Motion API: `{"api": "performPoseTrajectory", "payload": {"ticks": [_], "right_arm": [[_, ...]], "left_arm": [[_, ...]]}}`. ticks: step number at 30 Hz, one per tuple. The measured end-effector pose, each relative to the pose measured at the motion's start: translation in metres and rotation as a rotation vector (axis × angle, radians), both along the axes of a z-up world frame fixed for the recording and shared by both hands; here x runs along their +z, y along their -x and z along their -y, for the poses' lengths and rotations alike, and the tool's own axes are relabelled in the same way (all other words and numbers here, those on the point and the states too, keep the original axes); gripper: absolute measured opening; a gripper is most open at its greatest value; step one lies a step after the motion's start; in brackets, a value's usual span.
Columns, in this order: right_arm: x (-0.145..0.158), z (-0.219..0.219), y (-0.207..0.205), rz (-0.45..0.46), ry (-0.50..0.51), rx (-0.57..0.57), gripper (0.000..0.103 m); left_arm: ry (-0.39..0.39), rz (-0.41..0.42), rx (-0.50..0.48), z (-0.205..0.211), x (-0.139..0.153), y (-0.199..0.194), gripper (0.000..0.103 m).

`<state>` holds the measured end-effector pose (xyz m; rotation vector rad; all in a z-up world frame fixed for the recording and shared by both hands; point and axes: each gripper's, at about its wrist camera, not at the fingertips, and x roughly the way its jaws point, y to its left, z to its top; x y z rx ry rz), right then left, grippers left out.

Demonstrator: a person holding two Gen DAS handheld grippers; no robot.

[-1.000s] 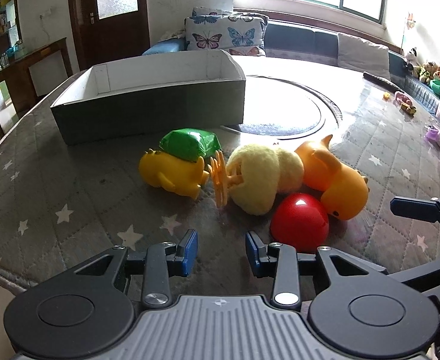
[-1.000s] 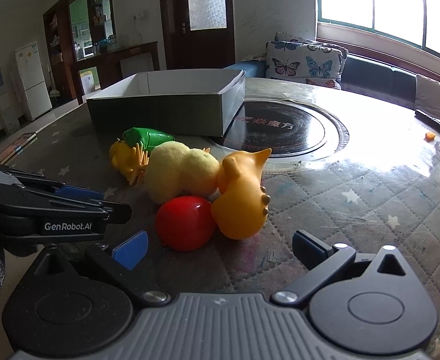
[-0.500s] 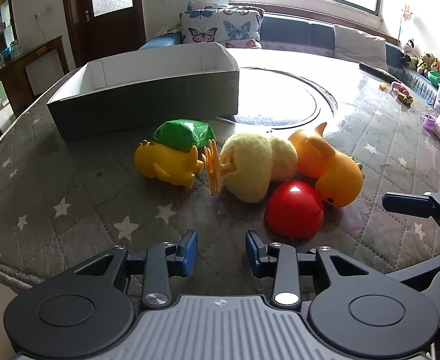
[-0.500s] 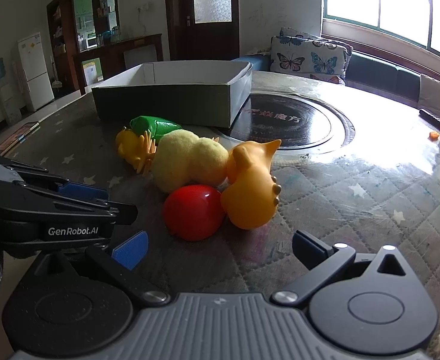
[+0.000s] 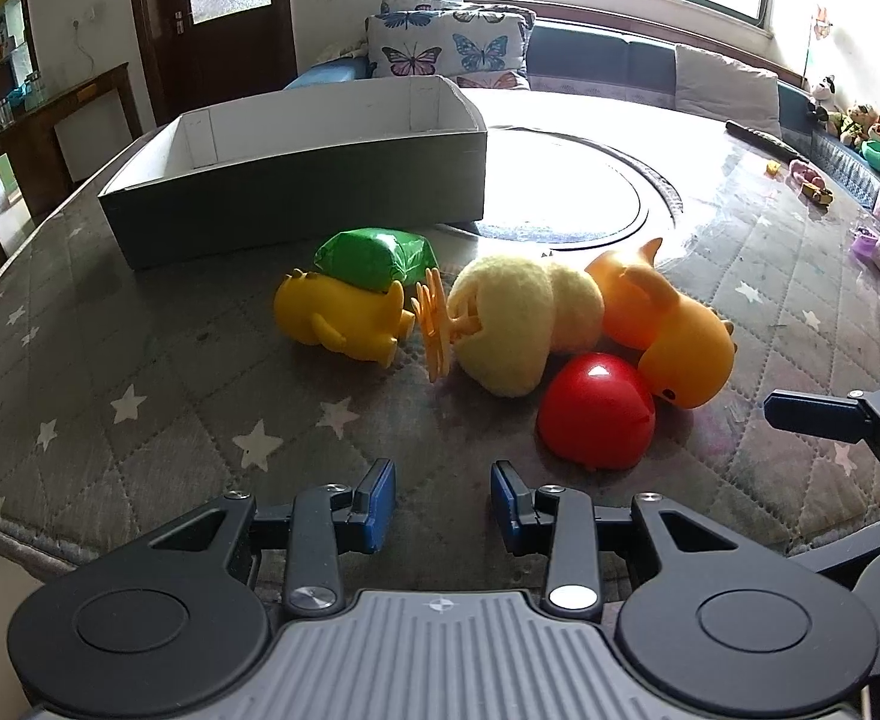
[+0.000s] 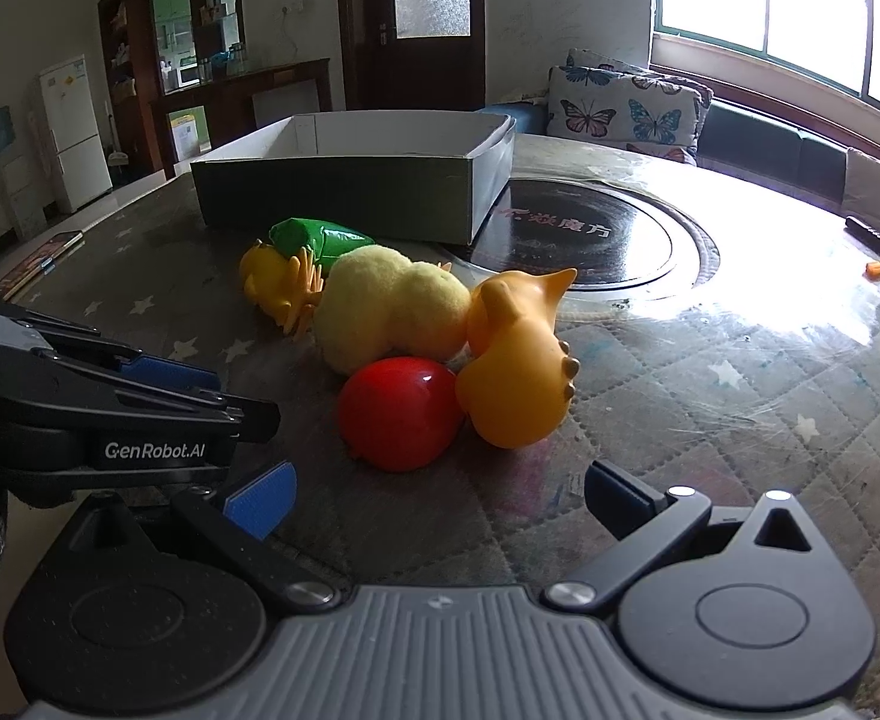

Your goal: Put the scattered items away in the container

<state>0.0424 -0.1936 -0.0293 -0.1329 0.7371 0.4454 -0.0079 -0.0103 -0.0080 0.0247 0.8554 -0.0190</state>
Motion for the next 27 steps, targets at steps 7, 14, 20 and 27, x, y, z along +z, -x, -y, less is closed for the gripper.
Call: {"api": "performPoseTrajectory", "payload": {"ticks": [7, 14, 20, 27], "right_arm": [[-0.0006, -0.0014, -0.0008, -0.001, 0.003, 0.001, 0.103], [-0.0009, -0.0021, -0.0035, -0.003, 0.002, 0.000, 0.103], [0.0000, -0.0018, -0.0053, -0.002, 0.000, 0.000, 0.103], [-0.0001, -0.0016, -0.0080, -0.001, -0.003, 0.001, 0.103]], "left_arm": [[0.003, -0.006, -0.002, 0.0002, -0.0004, -0.0016, 0.038], [0.008, -0.008, -0.003, 0.0003, 0.0004, -0.0037, 0.038], [0.011, -0.006, -0.006, 0.0007, 0.0023, -0.0061, 0.038], [0.016, -0.009, -0.012, 0.0021, 0.0037, -0.0093, 0.038]]}}
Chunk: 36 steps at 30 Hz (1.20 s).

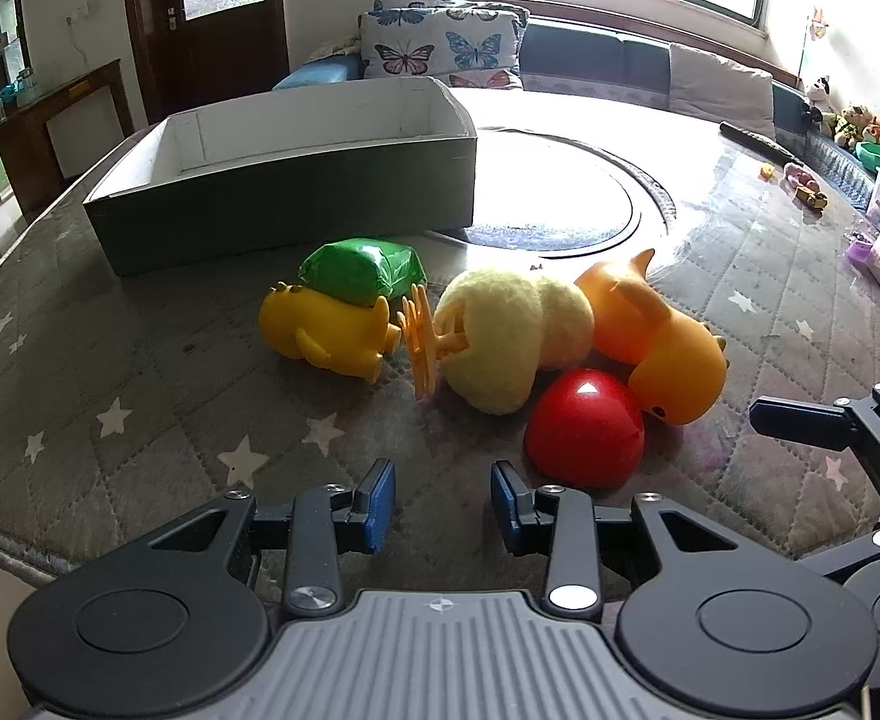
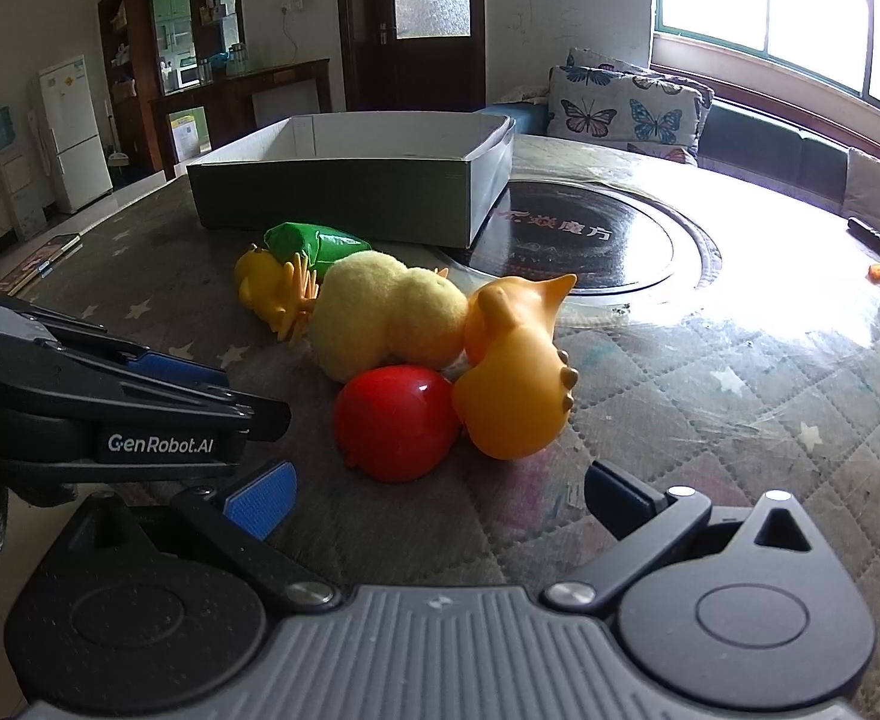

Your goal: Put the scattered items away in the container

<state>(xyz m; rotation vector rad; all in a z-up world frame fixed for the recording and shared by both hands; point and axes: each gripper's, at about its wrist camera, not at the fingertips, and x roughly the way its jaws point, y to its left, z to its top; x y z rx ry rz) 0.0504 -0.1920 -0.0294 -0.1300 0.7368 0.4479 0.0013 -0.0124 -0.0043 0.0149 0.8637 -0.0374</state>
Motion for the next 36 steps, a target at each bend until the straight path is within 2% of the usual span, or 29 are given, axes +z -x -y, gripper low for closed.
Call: {"api": "performPoseTrajectory", "payload": {"ticks": [24, 36], "right_arm": [[0.008, 0.006, -0.015, 0.007, -0.035, 0.003, 0.102], [0.021, 0.019, -0.032, 0.001, -0.115, -0.027, 0.088]], "left_arm": [[0.022, -0.003, -0.008, -0.006, 0.008, -0.019, 0.038], [0.058, 0.028, -0.041, -0.012, 0.028, -0.029, 0.038]]}}
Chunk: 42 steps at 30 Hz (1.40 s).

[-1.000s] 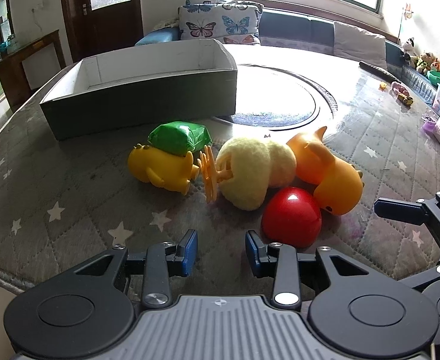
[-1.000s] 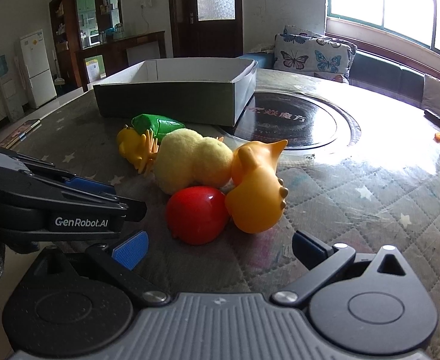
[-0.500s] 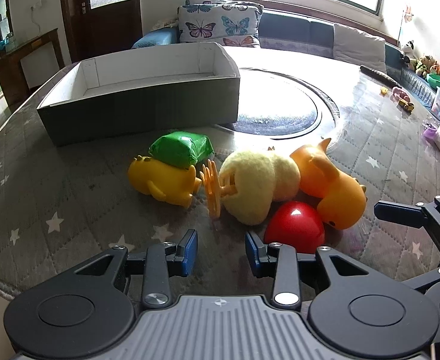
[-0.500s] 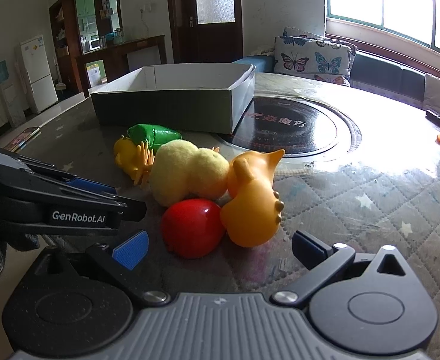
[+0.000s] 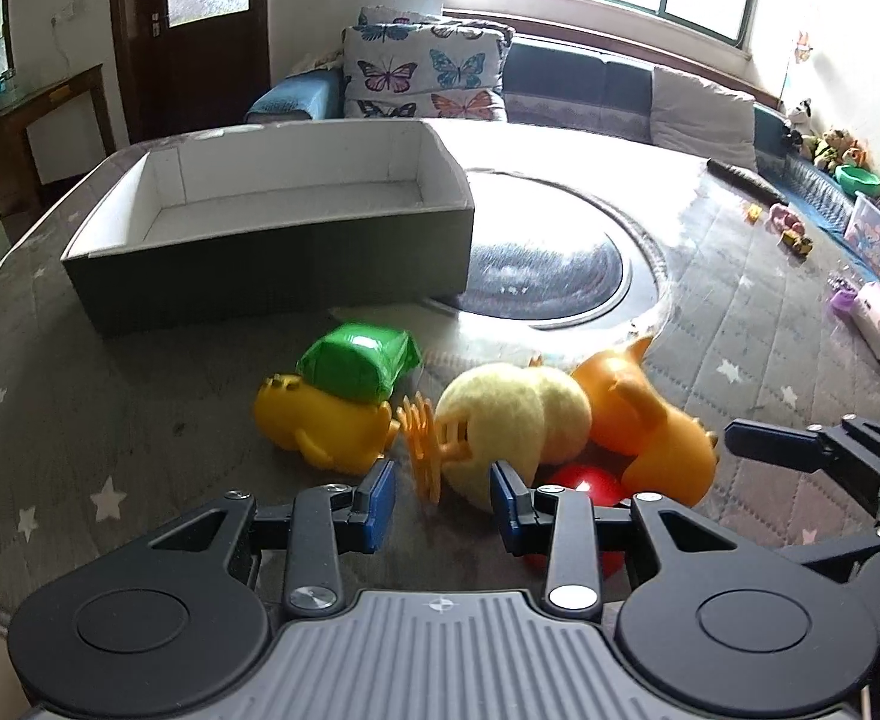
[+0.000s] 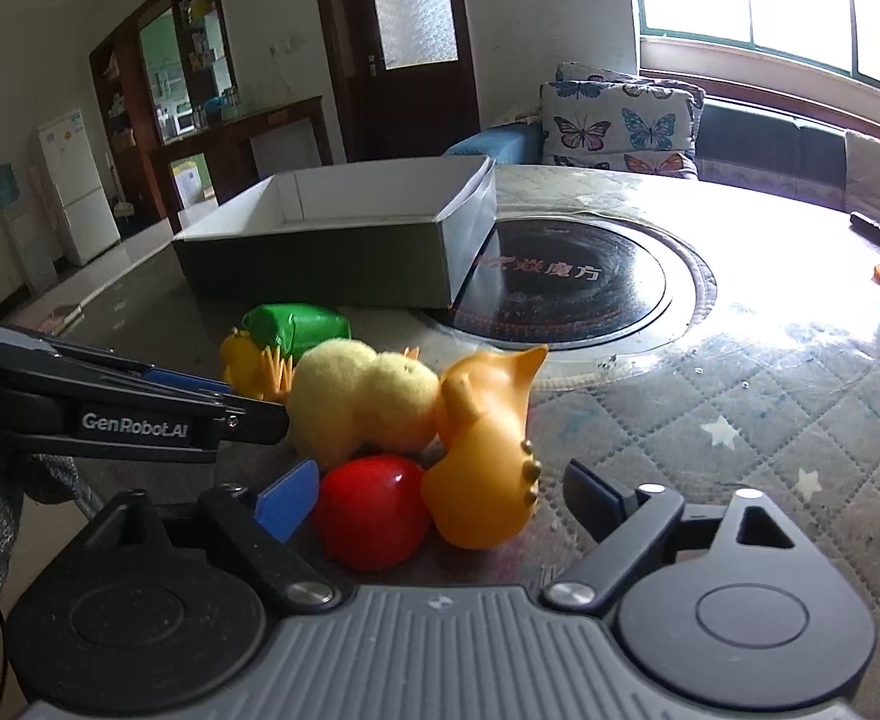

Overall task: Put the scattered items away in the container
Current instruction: 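Lower the left gripper onto the orange rubber toy and close it, then lift the orange toy with the left gripper and carry it over the white box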

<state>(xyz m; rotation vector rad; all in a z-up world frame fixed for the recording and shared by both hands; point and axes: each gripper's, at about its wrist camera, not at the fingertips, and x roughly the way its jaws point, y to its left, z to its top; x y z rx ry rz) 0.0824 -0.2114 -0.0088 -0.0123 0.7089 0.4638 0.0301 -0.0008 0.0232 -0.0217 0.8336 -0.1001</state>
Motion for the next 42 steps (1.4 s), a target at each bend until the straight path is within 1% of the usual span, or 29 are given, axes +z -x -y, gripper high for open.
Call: {"api": "performPoseTrajectory", "payload": {"ticks": [5, 10, 11, 13, 15, 16, 19, 24, 27, 31, 33, 35, 42], "right_arm": [[-0.001, 0.005, -0.012, -0.025, -0.027, -0.024, 0.078], [-0.006, 0.009, -0.023, -0.060, -0.050, -0.046, 0.061], [-0.007, 0.009, -0.024, -0.065, -0.052, -0.048, 0.060], [-0.009, 0.009, -0.026, -0.074, -0.054, -0.050, 0.051], [-0.011, 0.010, -0.027, -0.083, -0.056, -0.053, 0.044], [-0.012, 0.011, -0.029, -0.088, -0.060, -0.053, 0.043], [-0.013, 0.012, -0.030, -0.088, -0.066, -0.051, 0.042], [-0.013, 0.013, -0.031, -0.076, -0.062, -0.044, 0.042], [-0.012, 0.014, -0.032, -0.066, -0.062, -0.045, 0.042], [-0.012, 0.013, -0.032, -0.057, -0.051, -0.035, 0.042], [-0.012, 0.013, -0.032, -0.055, -0.046, -0.028, 0.042], [-0.013, 0.013, -0.032, -0.059, -0.043, -0.021, 0.042], [-0.013, 0.013, -0.036, -0.072, -0.036, -0.005, 0.043]], "left_arm": [[0.019, 0.020, -0.027, 0.003, 0.009, -0.006, 0.038], [0.040, 0.031, -0.070, 0.011, 0.015, -0.015, 0.038], [0.045, 0.031, -0.077, 0.012, 0.015, -0.017, 0.038], [0.064, 0.032, -0.101, 0.016, 0.016, -0.022, 0.038], [0.075, 0.032, -0.122, 0.021, 0.017, -0.028, 0.038], [0.079, 0.033, -0.132, 0.024, 0.017, -0.031, 0.038], [0.091, 0.030, -0.165, 0.032, 0.016, -0.042, 0.038], [0.137, 0.000, -0.239, 0.044, 0.013, -0.062, 0.038], [0.139, -0.017, -0.267, 0.049, 0.010, -0.073, 0.038], [0.160, -0.058, -0.307, 0.054, 0.002, -0.086, 0.038], [0.163, -0.079, -0.314, 0.054, -0.002, -0.092, 0.038], [0.148, -0.091, -0.310, 0.055, -0.005, -0.096, 0.039], [0.173, -0.149, -0.331, 0.052, -0.015, -0.108, 0.042]]}}
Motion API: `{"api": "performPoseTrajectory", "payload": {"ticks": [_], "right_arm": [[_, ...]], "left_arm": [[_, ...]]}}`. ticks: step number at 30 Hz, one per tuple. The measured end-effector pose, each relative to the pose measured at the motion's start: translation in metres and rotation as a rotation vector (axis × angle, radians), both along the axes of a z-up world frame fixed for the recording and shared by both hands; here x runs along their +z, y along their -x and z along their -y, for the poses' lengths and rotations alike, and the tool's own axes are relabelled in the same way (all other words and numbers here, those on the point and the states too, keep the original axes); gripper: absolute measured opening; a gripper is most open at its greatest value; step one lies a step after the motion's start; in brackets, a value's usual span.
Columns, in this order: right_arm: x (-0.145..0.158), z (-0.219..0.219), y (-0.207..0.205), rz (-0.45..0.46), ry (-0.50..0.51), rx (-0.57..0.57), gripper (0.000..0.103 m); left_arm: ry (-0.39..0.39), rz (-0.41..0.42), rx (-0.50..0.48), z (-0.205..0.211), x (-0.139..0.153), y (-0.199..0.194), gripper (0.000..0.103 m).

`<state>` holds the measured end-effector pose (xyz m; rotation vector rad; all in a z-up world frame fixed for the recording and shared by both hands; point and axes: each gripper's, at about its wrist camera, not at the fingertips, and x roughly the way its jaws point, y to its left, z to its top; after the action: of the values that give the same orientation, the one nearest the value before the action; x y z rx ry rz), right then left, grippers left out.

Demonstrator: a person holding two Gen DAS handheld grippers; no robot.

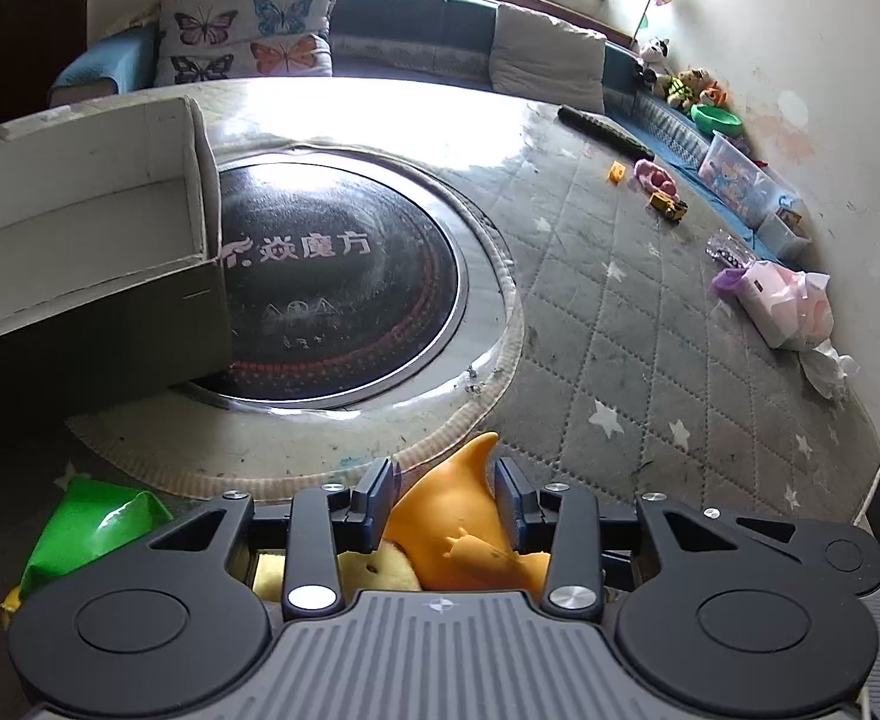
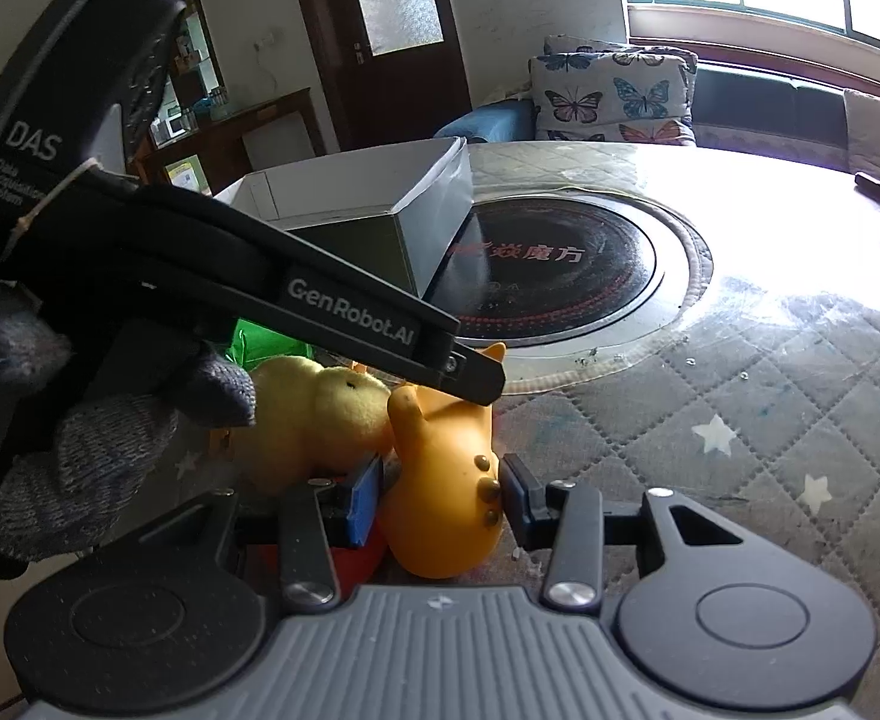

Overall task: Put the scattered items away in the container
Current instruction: 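Lift the orange toy with the left gripper and carry it over the white box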

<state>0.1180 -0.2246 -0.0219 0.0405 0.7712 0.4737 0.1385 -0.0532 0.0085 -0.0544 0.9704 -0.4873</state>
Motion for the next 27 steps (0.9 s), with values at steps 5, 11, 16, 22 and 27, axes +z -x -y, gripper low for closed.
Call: {"api": "performPoseTrajectory", "payload": {"ticks": [5, 11, 16, 22, 27], "right_arm": [[-0.003, 0.000, -0.005, -0.023, -0.012, -0.003, 0.044], [-0.003, -0.001, -0.006, -0.020, -0.008, -0.014, 0.042], [0.005, -0.001, -0.005, 0.004, -0.008, -0.027, 0.040], [0.028, -0.012, -0.011, 0.079, -0.004, 0.000, 0.039], [0.053, -0.035, -0.030, 0.179, 0.003, 0.050, 0.039]], "left_arm": [[0.009, -0.024, -0.028, -0.001, -0.002, -0.006, 0.041], [0.031, -0.030, -0.031, -0.003, -0.003, -0.008, 0.038], [0.065, -0.009, -0.011, -0.011, 0.003, -0.005, 0.036], [0.107, 0.066, 0.047, -0.029, 0.030, -0.006, 0.035], [0.129, 0.154, 0.111, -0.053, 0.061, -0.019, 0.035]]}}
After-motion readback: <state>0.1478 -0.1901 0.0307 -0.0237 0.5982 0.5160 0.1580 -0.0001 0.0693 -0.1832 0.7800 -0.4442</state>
